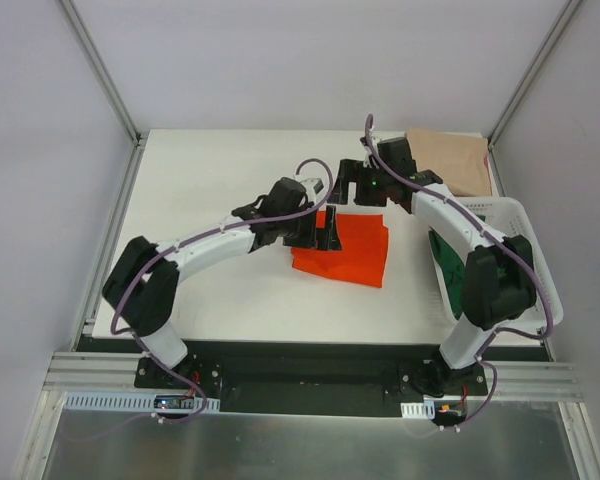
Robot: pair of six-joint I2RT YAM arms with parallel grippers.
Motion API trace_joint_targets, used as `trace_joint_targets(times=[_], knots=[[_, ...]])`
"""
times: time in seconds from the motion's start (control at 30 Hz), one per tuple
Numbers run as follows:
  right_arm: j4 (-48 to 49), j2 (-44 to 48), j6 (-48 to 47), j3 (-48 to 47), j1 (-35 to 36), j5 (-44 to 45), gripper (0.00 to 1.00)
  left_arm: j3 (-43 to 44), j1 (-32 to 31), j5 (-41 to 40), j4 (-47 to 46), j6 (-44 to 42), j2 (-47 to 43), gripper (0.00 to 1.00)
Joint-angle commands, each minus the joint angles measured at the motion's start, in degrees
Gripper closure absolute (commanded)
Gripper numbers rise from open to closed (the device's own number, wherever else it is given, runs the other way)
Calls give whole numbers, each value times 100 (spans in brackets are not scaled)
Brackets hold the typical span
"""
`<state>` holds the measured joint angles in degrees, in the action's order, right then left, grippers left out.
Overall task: Fold and stack the t-shirts
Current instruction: Put the neatly folded tshirt into the corner of the board with the right arm
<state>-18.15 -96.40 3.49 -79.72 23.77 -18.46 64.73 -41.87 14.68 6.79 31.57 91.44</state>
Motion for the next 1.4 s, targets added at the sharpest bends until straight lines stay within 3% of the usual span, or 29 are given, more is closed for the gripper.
trace_joint_targets(times=[0.0,0.27,0.57,0.77,0.9,1.03,1.13,1.23,1.37], knots=[[207,-536,477,264,-293,-307,4,321,336,466,-63,-424,961,1],[137,-1503,574,273,-663,-97,4,-337,487,747,-212,-126,1640,1],[-65,-2102,189,-376,-549,-316,4,-1682,241,458,-309,560,394,1],[-1005,-1322,-1068,-861,30,473,4,-1675,153,238,-336,763,-345,1],[-1120,-259,-1570,-441,680,2130,4,-1586,144,27,-318,631,-924,1],[-972,603,-1071,350,708,2785,4,-1744,144,-464,-222,438,-1575,1],[-665,1008,-597,1123,629,3225,4,-1981,153,-1272,59,420,-2067,1],[-549,1019,-219,1591,445,2858,4,-2253,222,-1958,279,543,-2472,1],[-531,624,265,1732,207,2567,4,-2544,442,-2039,367,666,-2736,1]])
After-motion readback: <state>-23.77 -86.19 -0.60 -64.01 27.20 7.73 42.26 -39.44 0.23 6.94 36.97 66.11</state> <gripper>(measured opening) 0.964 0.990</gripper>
